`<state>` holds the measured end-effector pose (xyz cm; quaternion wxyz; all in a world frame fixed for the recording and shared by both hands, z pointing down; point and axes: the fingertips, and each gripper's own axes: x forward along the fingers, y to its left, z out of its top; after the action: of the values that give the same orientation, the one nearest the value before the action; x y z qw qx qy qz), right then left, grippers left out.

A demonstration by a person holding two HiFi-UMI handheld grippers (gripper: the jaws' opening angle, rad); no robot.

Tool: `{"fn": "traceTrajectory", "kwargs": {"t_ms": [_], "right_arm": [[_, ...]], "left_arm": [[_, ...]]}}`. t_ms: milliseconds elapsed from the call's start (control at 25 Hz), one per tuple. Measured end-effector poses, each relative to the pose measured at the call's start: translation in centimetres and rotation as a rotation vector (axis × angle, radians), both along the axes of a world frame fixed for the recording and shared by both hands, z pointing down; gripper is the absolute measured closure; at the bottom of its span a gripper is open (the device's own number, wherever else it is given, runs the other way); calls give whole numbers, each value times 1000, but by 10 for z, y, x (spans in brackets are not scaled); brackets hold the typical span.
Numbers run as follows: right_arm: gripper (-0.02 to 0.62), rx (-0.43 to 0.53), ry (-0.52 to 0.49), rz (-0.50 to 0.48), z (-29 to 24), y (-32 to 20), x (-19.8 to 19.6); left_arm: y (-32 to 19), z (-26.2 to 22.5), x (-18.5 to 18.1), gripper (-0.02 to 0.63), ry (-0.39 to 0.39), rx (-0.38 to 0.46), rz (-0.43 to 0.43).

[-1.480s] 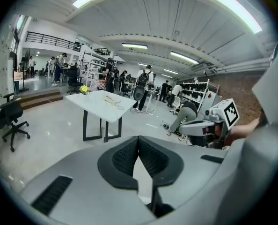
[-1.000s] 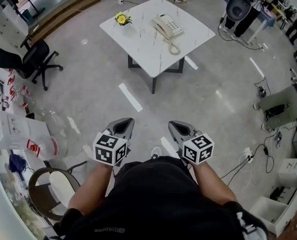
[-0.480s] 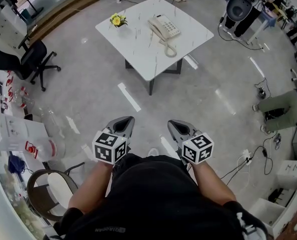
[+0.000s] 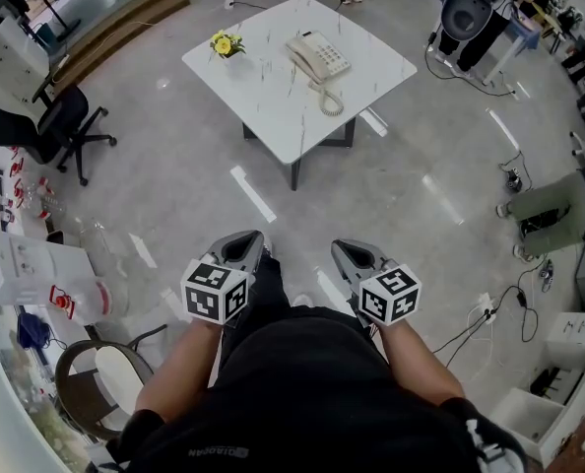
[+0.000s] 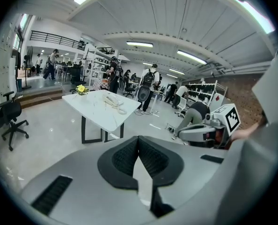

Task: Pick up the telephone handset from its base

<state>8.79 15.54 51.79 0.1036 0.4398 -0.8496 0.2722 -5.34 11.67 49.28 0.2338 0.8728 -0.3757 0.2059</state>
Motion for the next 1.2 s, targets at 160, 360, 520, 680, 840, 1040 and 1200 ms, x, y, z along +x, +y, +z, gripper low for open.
{"fn": "traceTrajectory", "kwargs": {"t_ms": [160, 360, 520, 680, 840, 1040, 1200], "right_arm": [[594, 0, -1, 11, 5, -8, 2], [594, -8, 9, 18, 4, -18, 6], [594, -16, 17, 21, 7, -26, 8], [594, -28, 18, 17, 12, -38, 5], [594, -30, 24, 10, 14, -57, 2], [594, -39, 32, 15, 14, -88, 0], [594, -49, 39, 25, 12, -121, -1]], "left_arm": [[-9, 8, 3, 604, -4, -9, 13], [-28, 2, 9, 604, 9, 2, 24], [-39, 3, 11, 604, 11, 0, 29], [-49, 12, 9, 604, 8, -18, 32], [-68, 14, 7, 604, 9, -21, 30], [-101, 15, 8, 604, 17, -27, 38], [-136, 13, 9, 604, 18, -36, 53]]}}
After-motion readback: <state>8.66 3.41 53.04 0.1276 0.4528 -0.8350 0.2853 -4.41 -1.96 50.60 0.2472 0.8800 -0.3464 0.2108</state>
